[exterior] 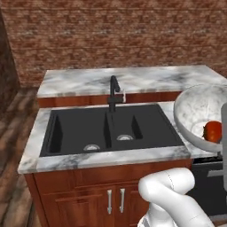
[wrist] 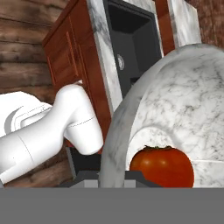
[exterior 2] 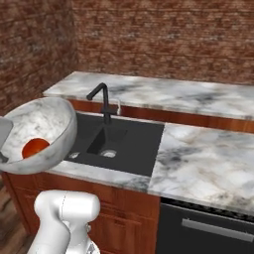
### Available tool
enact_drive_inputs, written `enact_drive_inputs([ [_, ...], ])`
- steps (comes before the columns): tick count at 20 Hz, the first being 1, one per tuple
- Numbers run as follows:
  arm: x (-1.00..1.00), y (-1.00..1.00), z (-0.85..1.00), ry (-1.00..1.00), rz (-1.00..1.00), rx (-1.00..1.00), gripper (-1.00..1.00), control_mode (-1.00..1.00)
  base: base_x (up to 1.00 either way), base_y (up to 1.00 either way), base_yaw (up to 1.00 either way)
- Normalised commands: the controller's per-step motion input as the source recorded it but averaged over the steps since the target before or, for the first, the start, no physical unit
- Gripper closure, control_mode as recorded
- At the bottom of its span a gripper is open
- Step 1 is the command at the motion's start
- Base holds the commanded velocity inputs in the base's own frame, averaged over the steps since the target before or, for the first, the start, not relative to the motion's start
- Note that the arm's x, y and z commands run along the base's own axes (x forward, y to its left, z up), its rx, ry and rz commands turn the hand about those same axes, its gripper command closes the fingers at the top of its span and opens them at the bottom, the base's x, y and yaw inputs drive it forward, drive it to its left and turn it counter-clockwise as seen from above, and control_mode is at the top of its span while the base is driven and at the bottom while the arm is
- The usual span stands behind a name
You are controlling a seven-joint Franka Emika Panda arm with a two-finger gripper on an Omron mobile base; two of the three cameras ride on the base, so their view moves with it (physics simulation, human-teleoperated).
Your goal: Pick the tomato from the cabinet and place it in the bowl. Then pick the bowl and place it in the sink. Then turn on the sink facuet.
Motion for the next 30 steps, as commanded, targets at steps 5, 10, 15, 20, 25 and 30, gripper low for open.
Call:
enact_drive_inputs([
  [5, 0.0, 0.0, 0.0, 0.0, 0.0, 0.0, 1.0, 1.0, 0.09, 0.55, -0.3],
  [10, 0.0, 0.0, 0.0, 0.0, 0.0, 0.0, 1.0, 1.0, 0.33, 0.34, -0.29],
  [15, 0.0, 0.0, 0.0, 0.0, 0.0, 0.0, 1.0, 1.0, 0.36, 0.0, -0.19],
  [20, 0.0, 0.0, 0.0, 0.0, 0.0, 0.0, 1.0, 1.0, 0.34, 0.0, -0.03],
  [25, 0.0, 0.0, 0.0, 0.0, 0.0, 0.0, 1.0, 1.0, 0.26, -0.02, 0.03],
  [30, 0.0, 0.0, 0.0, 0.0, 0.0, 0.0, 1.0, 1.0, 0.21, -0.05, 0.07],
])
